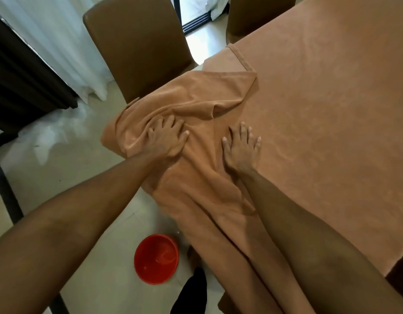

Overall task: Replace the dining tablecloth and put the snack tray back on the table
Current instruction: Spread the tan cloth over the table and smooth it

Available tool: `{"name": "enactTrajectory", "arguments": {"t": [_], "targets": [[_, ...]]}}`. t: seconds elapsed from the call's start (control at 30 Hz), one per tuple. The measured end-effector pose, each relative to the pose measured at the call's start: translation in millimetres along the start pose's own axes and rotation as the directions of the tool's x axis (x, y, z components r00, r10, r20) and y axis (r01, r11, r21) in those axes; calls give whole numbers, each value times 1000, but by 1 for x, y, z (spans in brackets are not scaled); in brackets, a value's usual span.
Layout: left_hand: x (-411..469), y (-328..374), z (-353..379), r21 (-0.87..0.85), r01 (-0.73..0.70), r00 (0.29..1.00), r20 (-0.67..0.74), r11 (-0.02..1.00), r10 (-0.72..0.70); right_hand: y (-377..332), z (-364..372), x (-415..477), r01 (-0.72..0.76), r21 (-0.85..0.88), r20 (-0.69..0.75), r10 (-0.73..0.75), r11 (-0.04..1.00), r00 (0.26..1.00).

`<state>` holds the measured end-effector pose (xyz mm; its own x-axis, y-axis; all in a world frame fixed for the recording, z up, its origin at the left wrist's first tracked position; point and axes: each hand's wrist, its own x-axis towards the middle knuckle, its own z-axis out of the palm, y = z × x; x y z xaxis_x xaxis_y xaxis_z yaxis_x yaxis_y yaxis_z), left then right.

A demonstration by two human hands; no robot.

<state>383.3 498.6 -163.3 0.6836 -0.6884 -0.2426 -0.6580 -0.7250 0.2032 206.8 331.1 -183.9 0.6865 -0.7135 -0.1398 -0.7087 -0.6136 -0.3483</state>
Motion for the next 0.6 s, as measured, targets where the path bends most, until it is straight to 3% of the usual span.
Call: {"name": "enactTrajectory", "arguments": {"t": [0.23, 0.43, 0.53, 0.6], "targets": [[-1, -47, -23, -43, 229, 973, -23, 972, -230, -1, 3, 2, -5, -26, -7, 5, 1000, 1000], [-30, -70, -31, 130, 318, 944, -138, 939, -300, -20, -7, 5, -77, 17, -7, 78, 997, 997], [-35, -83, -31, 171, 365, 928, -148, 915, -343, -38, -10, 2, -5, 22, -80, 6, 1000, 997], [-31, -87, -30, 171, 325, 935, -207, 930, -289, -51, -6, -1, 100, 10, -67, -99, 995, 993]]}}
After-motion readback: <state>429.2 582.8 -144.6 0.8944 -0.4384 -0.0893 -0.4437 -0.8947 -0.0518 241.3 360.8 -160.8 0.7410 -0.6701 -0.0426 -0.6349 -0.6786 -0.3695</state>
